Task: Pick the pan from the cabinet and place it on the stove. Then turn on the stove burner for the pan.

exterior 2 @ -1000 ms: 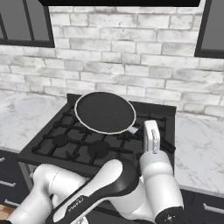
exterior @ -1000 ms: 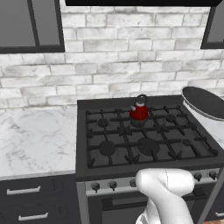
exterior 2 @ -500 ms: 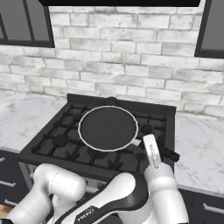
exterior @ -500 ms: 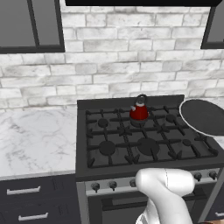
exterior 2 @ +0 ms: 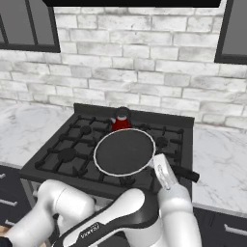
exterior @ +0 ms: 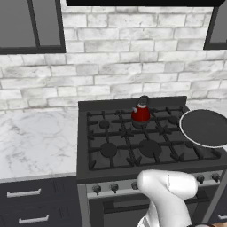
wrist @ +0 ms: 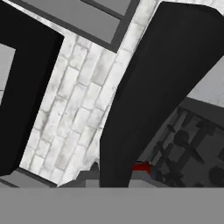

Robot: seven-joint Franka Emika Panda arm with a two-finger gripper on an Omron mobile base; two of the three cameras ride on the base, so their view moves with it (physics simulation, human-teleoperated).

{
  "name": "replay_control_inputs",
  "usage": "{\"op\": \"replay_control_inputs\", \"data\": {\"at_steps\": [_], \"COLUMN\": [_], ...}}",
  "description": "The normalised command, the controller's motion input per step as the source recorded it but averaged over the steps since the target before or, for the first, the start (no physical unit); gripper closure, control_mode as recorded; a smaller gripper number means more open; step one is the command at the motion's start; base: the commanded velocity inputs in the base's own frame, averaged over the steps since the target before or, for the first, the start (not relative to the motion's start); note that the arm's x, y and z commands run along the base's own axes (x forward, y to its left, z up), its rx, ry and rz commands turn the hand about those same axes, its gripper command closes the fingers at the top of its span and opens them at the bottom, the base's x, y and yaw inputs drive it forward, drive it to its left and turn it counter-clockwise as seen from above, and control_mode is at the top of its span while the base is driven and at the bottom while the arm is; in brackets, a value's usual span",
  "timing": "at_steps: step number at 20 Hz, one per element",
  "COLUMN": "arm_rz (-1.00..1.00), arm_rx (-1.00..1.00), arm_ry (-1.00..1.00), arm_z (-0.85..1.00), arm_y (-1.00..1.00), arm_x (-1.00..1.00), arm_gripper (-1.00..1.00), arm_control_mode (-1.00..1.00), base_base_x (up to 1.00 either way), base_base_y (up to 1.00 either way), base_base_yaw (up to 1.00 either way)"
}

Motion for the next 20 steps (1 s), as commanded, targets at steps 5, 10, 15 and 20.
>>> {"op": "replay_control_inputs", "data": {"at_steps": [5,10,15,20], "arm_rz": [-0.06,-0.02,0.0,0.0], "arm_rx": [-0.19,-0.09,-0.06,-0.02], "arm_ry": [0.11,0.09,0.08,0.01], "arm_z": [-0.2,-0.07,-0.14,-0.24], "arm_y": [-0.08,-0.26,-0.26,-0.14], "arm_x": [0.05,0.16,0.15,0.15], "arm_gripper": [1.0,1.0,1.0,1.0], "arm_control_mode": [-1.0,-1.0,-1.0,-1.0], "base_base_x": [0.0,0.0,0.0,0.0], "base_base_y": [0.0,0.0,0.0,0.0], "base_base_yaw": [0.0,0.0,0.0,0.0]}}
